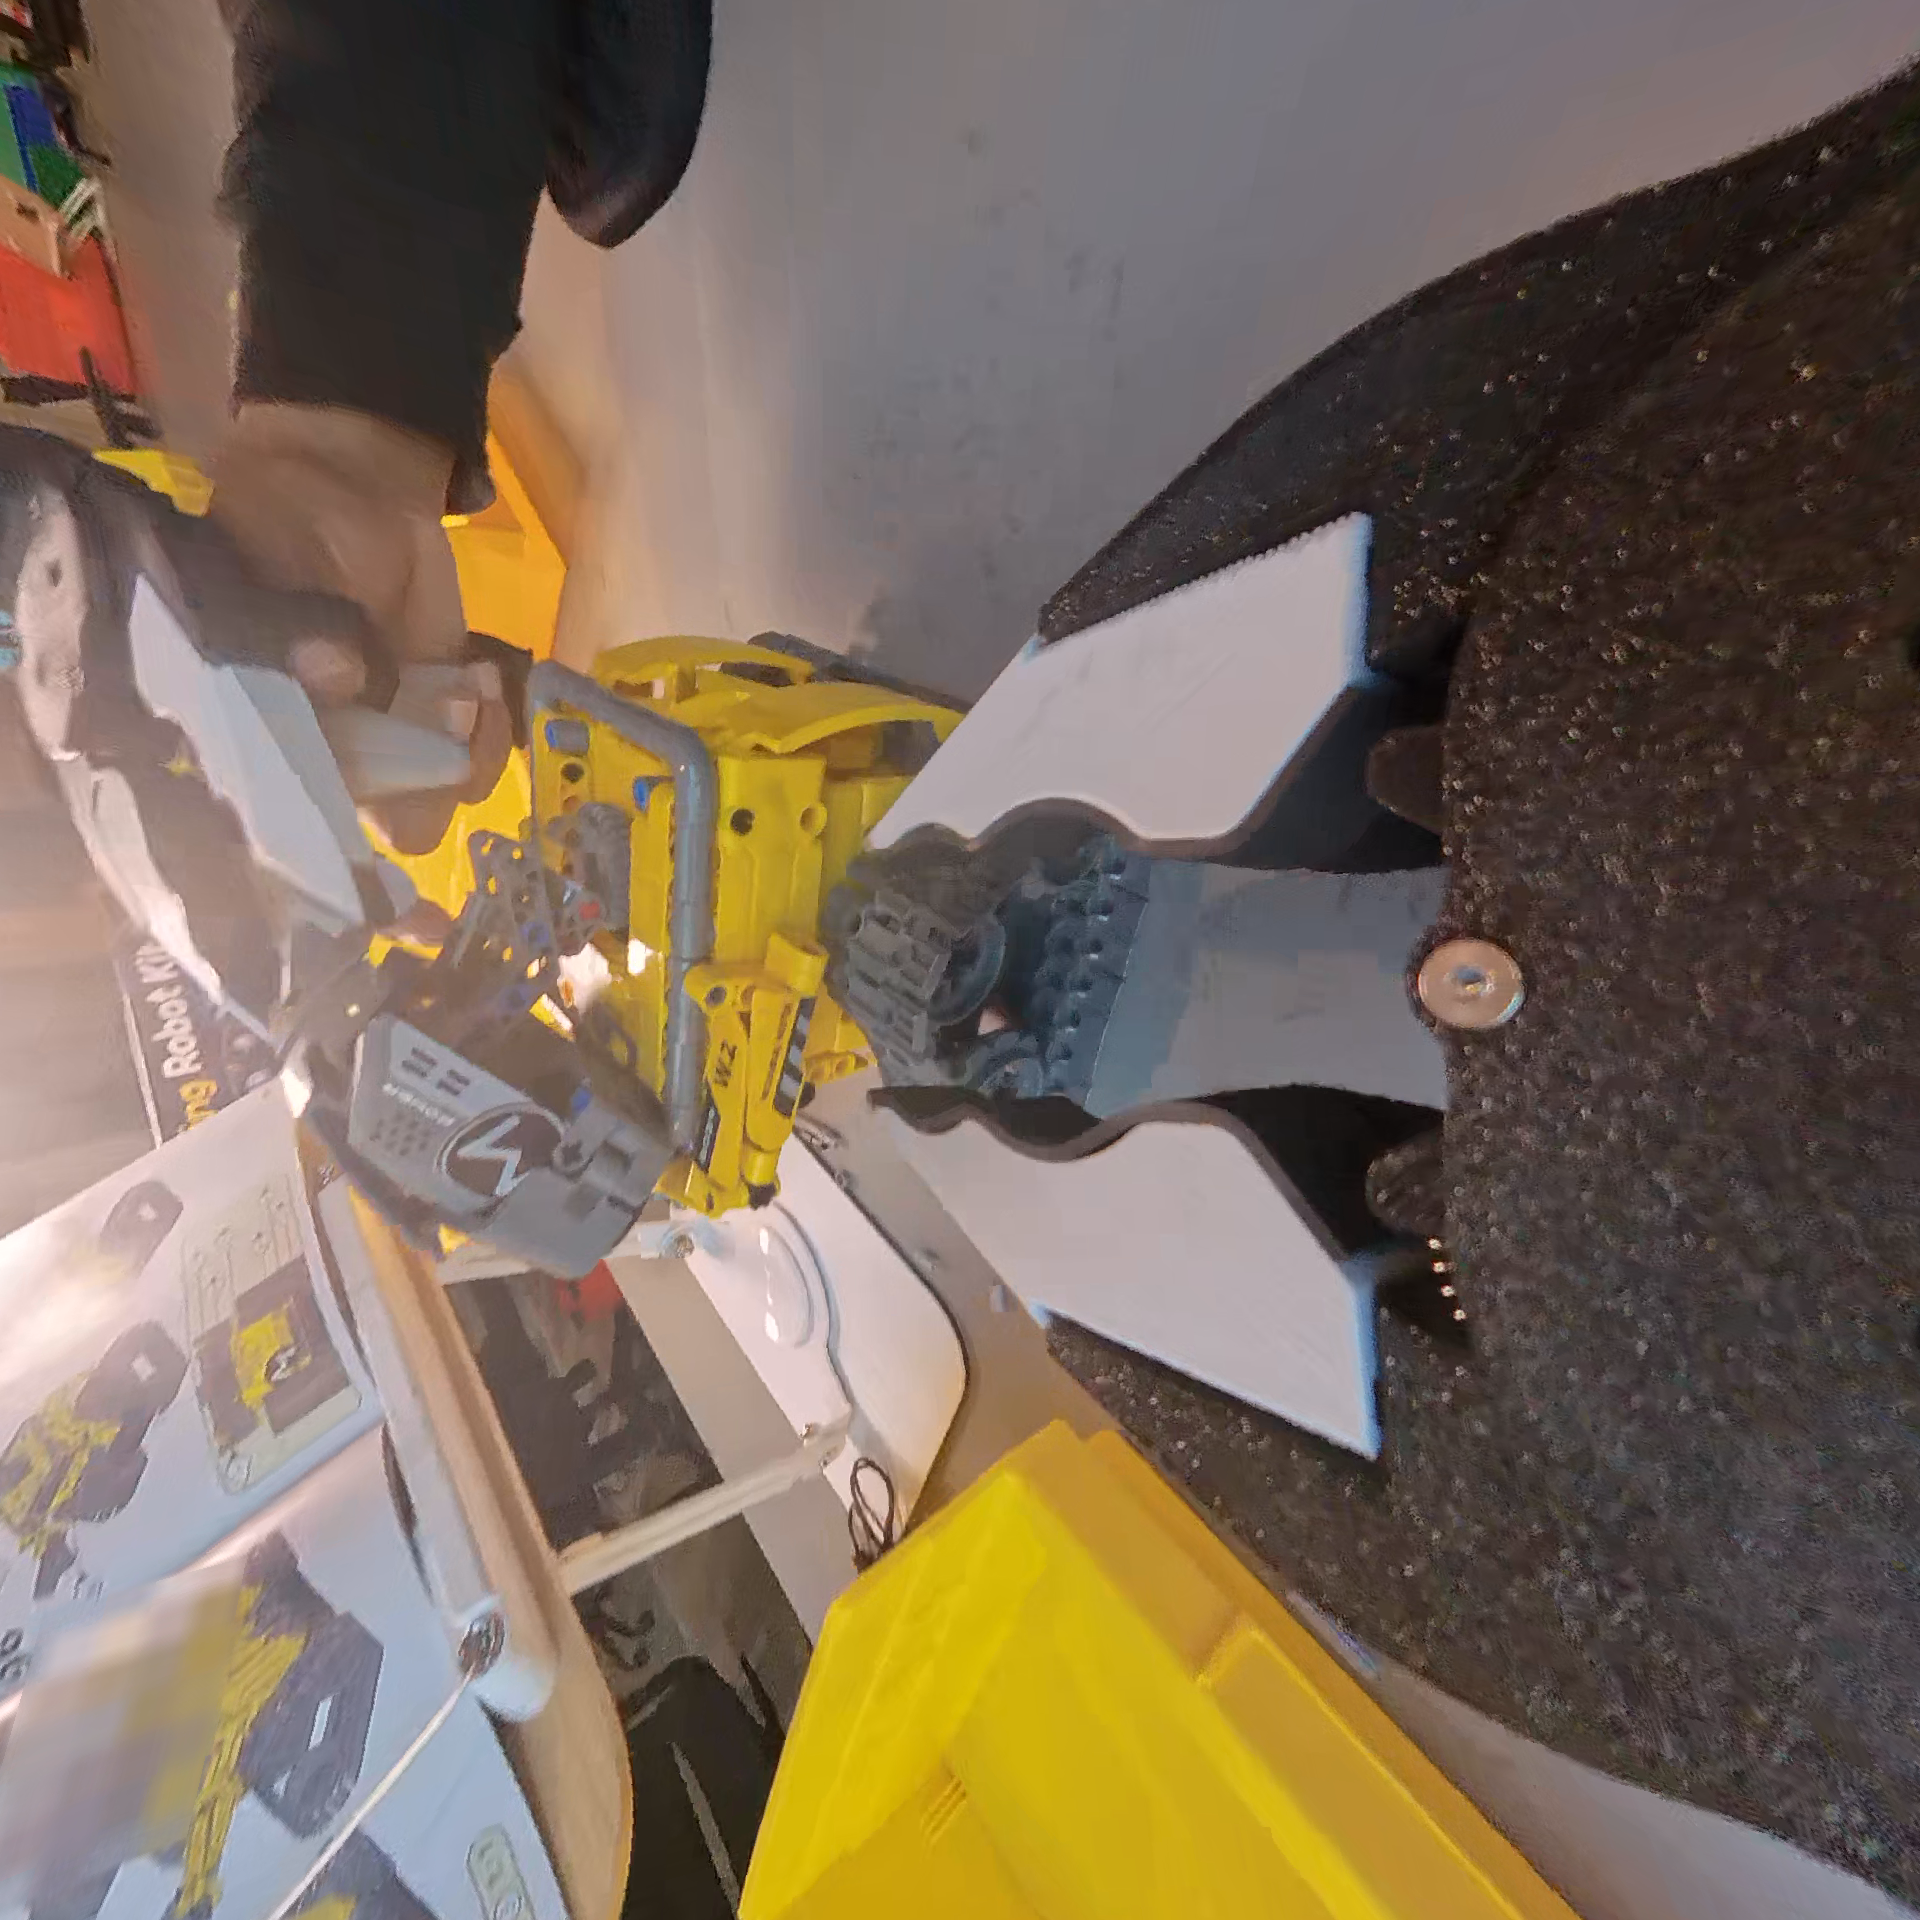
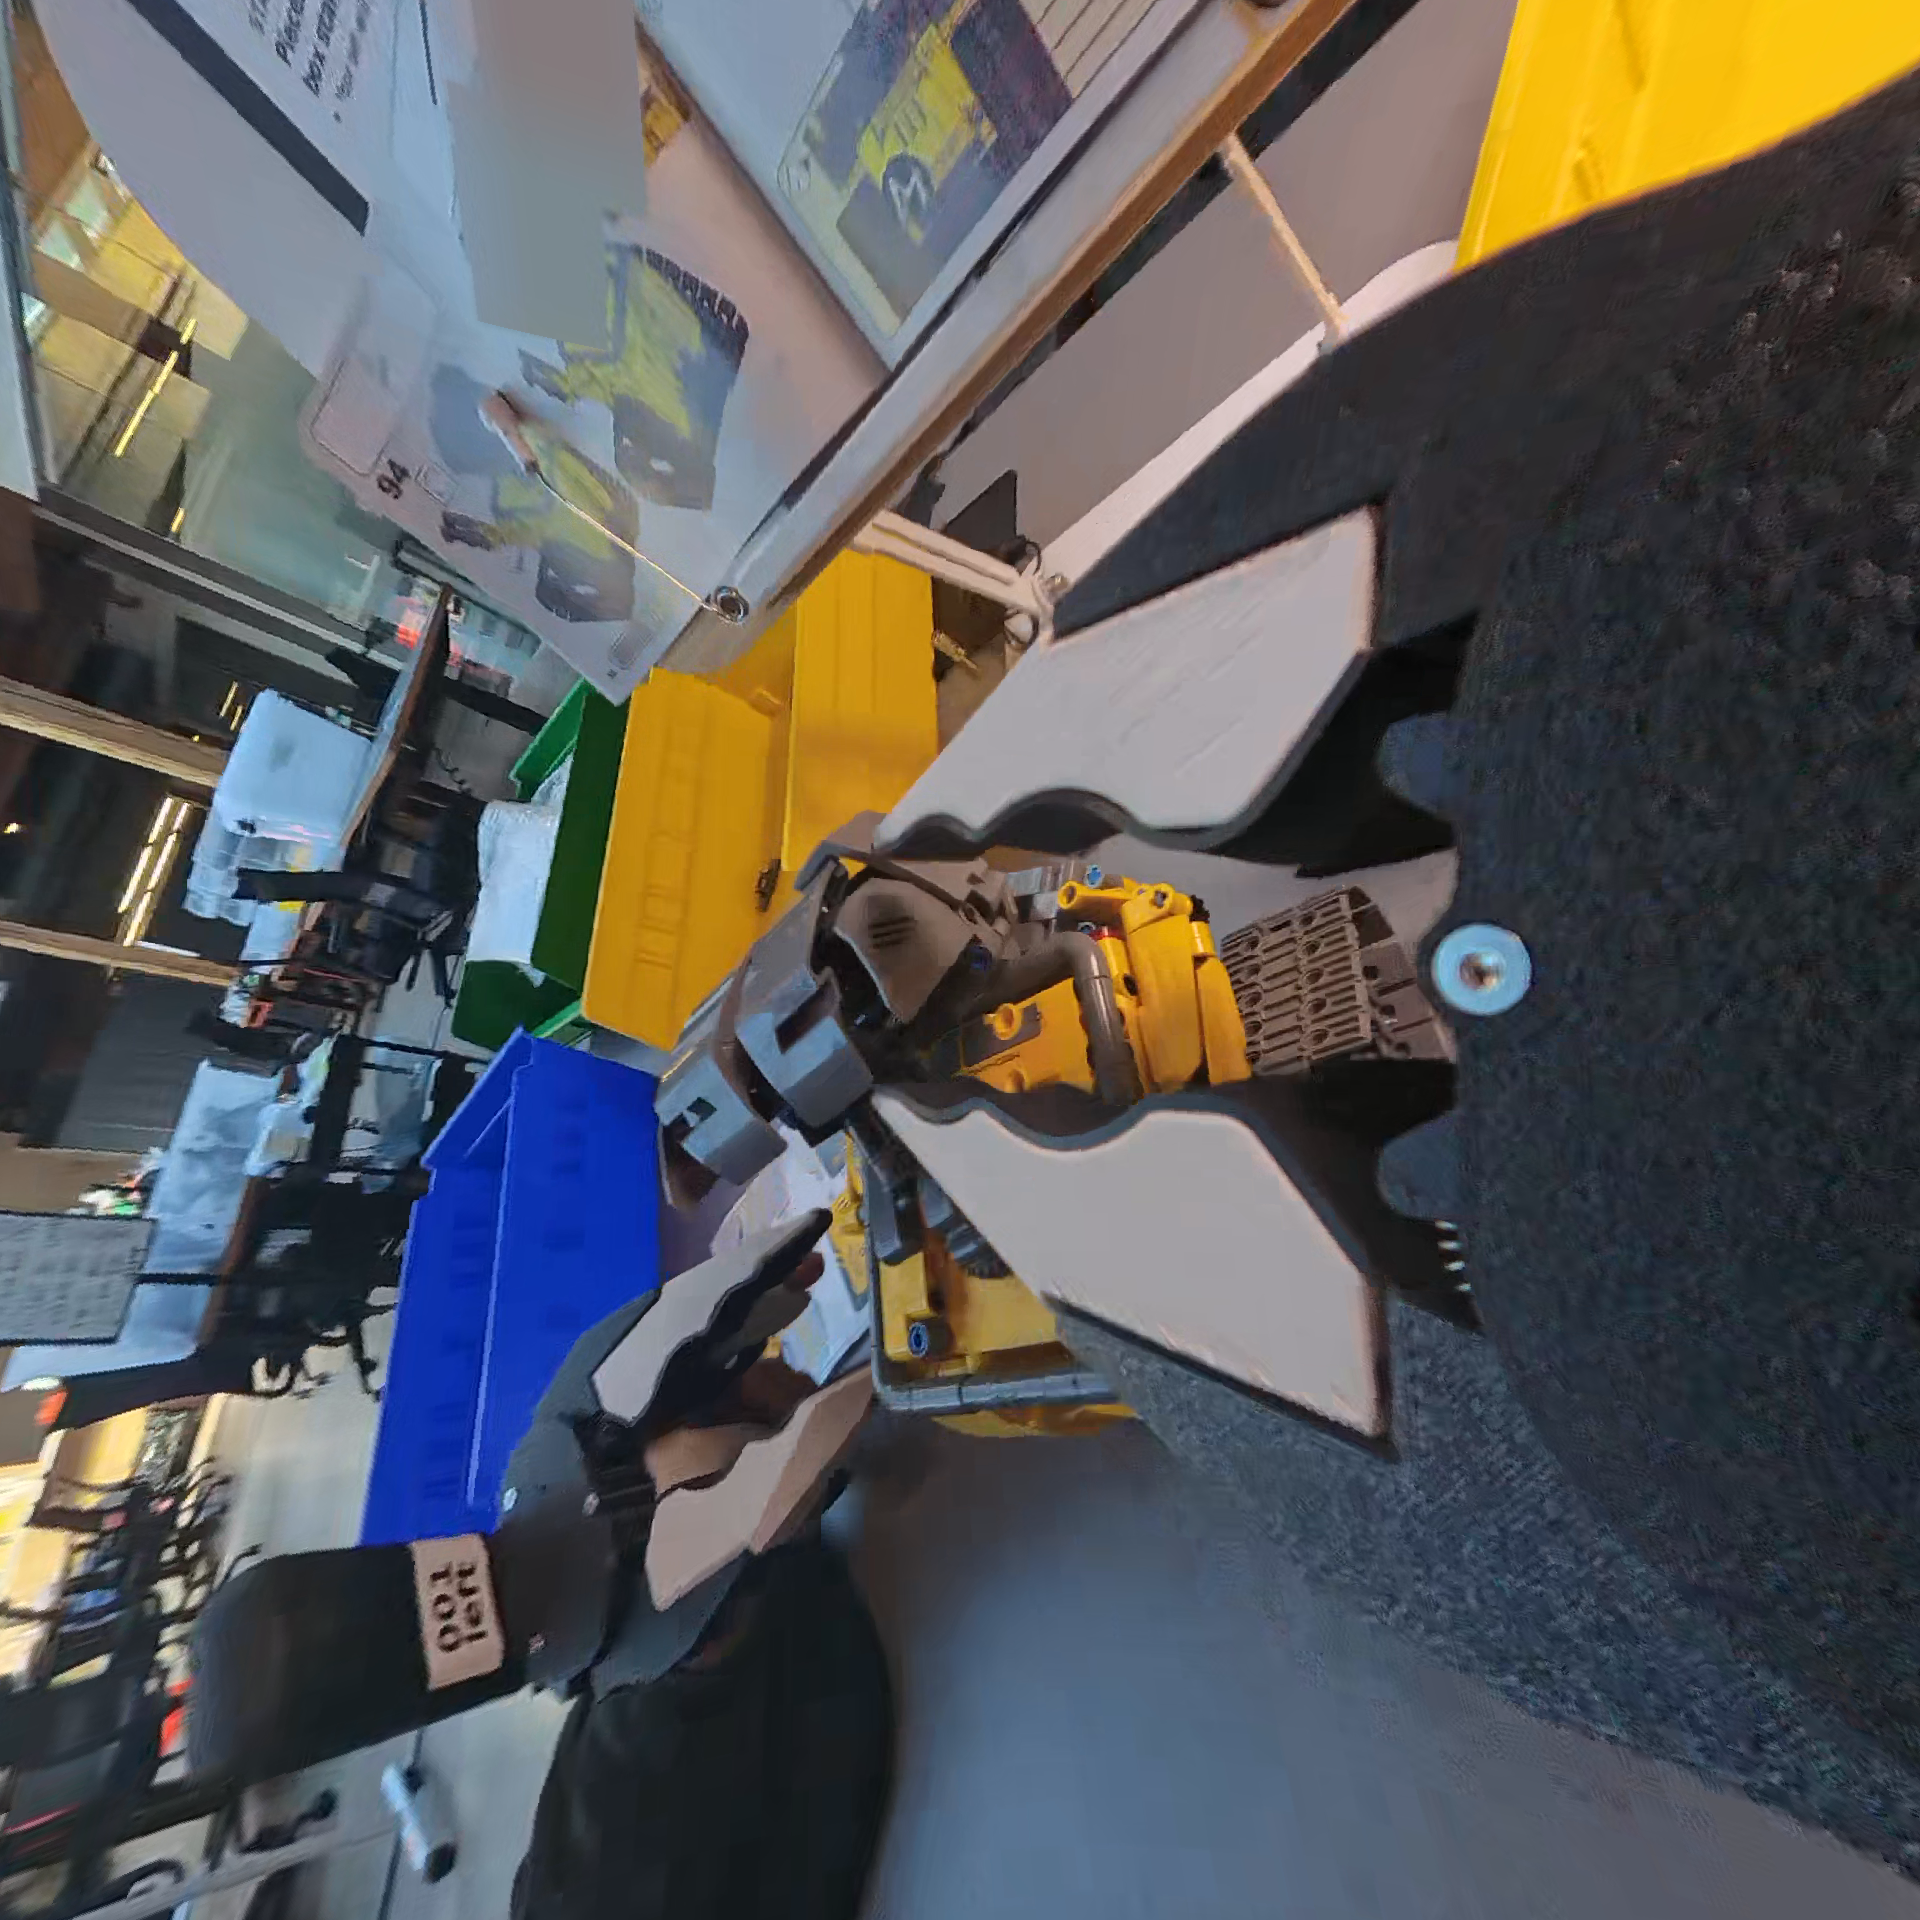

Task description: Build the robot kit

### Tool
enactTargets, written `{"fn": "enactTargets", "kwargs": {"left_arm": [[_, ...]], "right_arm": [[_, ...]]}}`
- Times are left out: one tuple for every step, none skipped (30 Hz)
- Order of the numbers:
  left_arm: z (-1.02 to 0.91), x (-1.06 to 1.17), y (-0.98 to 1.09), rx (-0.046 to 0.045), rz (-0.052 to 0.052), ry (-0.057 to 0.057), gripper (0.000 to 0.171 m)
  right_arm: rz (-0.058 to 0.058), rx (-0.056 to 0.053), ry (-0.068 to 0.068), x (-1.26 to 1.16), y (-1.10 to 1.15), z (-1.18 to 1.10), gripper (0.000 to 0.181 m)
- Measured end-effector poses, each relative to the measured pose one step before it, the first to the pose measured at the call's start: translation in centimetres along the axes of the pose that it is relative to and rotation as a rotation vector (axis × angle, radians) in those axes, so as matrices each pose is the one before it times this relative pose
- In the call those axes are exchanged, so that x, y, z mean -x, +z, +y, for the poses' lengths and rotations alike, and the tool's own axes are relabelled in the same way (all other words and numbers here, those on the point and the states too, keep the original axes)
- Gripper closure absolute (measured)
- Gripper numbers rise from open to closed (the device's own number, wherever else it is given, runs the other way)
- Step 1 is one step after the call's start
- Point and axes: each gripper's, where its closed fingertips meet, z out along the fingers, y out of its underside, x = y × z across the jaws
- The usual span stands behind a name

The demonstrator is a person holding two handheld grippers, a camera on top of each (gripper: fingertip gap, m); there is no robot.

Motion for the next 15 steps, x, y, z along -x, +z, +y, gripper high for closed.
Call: {"fn": "enactTargets", "kwargs": {"left_arm": [[0.428, -0.3, 0.212, 0.0249, 0.0074, 0.016, 0.13], [0.338, -0.07, 0.139, 0.01919, -0.0068, 0.0193, 0.132], [0.346, 0.121, 0.093, 0.01981, -0.0155, 0.0163, 0.138], [0.424, 0.156, 0.106, 0.02313, -0.0134, 0.0109, 0.144], [0.21, -0.006, 0.059, 0.01188, -0.0001, 0.0053, 0.144], [-0.084, -0.085, -0.02, -0.00374, 0.0054, -0.0003, 0.147], [-0.001, -0.069, 0.015, 0.00078, 0.0036, 0.0003, 0.149], [0.018, -0.048, 0.024, 0.00057, 0.0007, 0.0017, 0.151], [-0.007, 0.033, -0.008, 0.00056, -0.003, 0.0014, 0.152], [0.014, 0.024, -0.001, 0.00087, -0.0014, -0.0013, 0.152], [0.015, 0.045, -0.013, 0.00089, 0.0006, -0.0035, 0.152], [0.016, 0.053, -0.015, 0.00147, 0.0011, -0.0037, 0.154], [0.02, 0.08, 0.005, 0.00185, 0.0009, -0.0034, 0.154], [0.009, 0.046, -0.004, 0.00098, 0.0049, -0.0042, 0.154], [-0.011, 0.026, 0.013, -0.00025, 0.0057, -0.0061, 0.155]], "right_arm": [[0.0442, 0.0119, -0.0386, -0.236, 0.153, 0.359, 0.155], [0.0307, 0.0033, -0.0458, -0.027, -0.026, 0.152, 0.165], [0.0219, 0.0046, -0.0397, 0.057, -0.126, 0.013, 0.167], [0.0129, 0.0149, -0.0402, 0.136, -0.244, 0.022, 0.168], [0.0092, 0.0143, -0.0421, 0.171, -0.336, -0.076, 0.168], [0.0122, 0.0126, -0.0366, 0.117, -0.379, -0.128, 0.169], [0.0101, 0.0159, -0.0286, 0.138, -0.383, -0.059, 0.169], [0.0103, 0.0203, -0.0274, 0.153, -0.392, -0.014, 0.169], [0.0118, 0.0169, -0.0334, 0.162, -0.441, -0.054, 0.169], [0.0078, 0.0145, -0.0357, 0.2, -0.475, -0.05, 0.169], [-0.0019, 0.0166, -0.0313, 0.251, -0.464, 0.03, 0.17], [-0.0117, 0.0151, -0.0179, 0.256, -0.43, 0.08, 0.17], [-0.0218, 0.0062, -0.0014, 0.293, -0.388, 0.022, 0.171], [-0.0195, -0.0007, 0.0136, 0.178, -0.297, 0.002, 0.173], [-0.0055, 0.0007, 0.0171, -0.036, -0.134, 0.141, 0.175]]}}
